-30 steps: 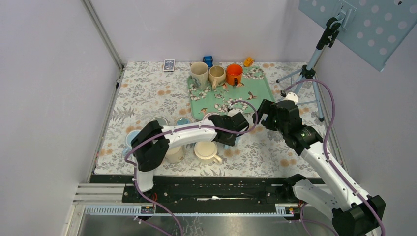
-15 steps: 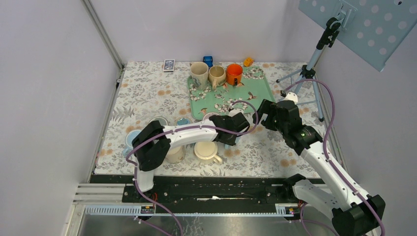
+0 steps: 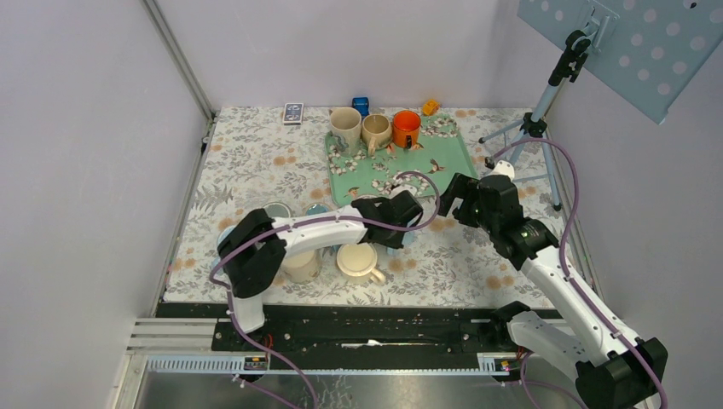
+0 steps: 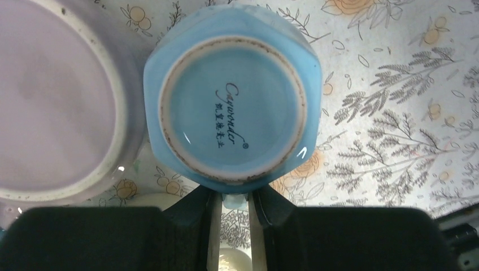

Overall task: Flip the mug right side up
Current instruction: Turn over the cup at the center of the board.

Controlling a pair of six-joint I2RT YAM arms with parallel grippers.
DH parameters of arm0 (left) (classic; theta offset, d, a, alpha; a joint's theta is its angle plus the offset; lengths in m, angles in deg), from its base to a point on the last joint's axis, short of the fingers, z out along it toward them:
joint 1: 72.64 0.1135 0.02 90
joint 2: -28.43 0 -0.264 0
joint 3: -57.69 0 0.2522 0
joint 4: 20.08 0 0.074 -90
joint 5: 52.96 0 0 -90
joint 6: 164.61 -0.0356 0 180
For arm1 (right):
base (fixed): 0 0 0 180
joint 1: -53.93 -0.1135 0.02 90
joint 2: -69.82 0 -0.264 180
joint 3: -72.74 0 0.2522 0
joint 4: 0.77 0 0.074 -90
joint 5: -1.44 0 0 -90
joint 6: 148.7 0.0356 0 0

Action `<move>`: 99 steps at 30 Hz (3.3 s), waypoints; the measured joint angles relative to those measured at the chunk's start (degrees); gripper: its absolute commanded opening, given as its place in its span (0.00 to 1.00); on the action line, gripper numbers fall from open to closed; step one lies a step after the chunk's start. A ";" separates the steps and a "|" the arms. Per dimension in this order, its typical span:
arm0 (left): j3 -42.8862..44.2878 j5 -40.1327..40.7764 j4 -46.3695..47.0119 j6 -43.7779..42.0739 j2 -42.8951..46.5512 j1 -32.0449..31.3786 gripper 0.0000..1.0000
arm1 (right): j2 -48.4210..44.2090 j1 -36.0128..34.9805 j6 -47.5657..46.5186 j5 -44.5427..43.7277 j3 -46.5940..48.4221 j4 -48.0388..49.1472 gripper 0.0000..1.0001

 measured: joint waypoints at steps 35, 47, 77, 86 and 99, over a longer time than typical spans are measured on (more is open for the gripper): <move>-8.33 -24.96 25.94 12.44 18.10 13.35 0.00 | -6.10 0.00 18.51 31.43 -19.71 34.88 1.00; -8.59 -30.73 35.91 20.37 19.63 15.47 0.00 | -2.49 0.63 31.36 33.99 -23.06 56.68 0.97; -14.03 -38.12 50.38 31.63 21.40 16.70 0.00 | 13.70 3.19 55.52 37.24 -26.40 97.35 0.40; -14.03 -39.43 51.34 32.48 21.40 16.72 0.00 | 13.44 3.23 55.30 38.07 -26.38 97.22 0.17; -15.04 -40.85 52.50 32.35 21.40 17.22 0.20 | 6.25 3.26 44.81 39.17 -22.29 79.01 0.00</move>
